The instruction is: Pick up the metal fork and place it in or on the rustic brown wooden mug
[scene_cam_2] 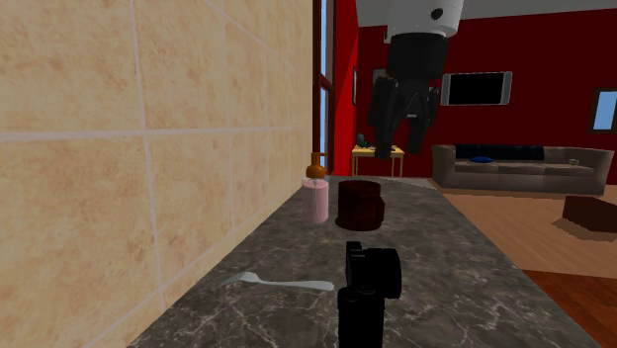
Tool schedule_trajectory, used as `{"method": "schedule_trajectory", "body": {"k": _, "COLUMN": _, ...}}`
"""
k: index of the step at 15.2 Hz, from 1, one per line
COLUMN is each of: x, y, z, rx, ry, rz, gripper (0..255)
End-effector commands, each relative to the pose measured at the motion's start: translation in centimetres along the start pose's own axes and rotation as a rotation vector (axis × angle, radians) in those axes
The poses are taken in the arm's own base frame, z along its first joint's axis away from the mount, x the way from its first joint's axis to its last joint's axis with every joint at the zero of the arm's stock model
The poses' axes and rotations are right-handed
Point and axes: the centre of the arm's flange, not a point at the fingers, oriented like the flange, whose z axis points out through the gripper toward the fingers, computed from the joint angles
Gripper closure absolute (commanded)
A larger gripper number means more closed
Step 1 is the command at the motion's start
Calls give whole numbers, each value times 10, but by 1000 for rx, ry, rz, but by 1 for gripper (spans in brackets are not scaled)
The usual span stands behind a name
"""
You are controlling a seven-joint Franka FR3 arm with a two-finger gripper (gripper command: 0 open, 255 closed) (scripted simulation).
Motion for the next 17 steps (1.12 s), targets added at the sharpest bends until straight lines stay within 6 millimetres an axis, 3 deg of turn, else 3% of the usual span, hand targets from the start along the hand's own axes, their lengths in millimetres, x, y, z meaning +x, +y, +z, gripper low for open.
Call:
{"method": "schedule_trajectory", "body": {"k": 1, "x": 15, "y": -16, "z": 16, "rx": -4, "ry": 1, "rz": -22, "gripper": 0}}
{"method": "schedule_trajectory", "body": {"k": 17, "x": 115, "y": -137, "z": 163, "rx": -44, "ry": -5, "rz": -191, "gripper": 0}}
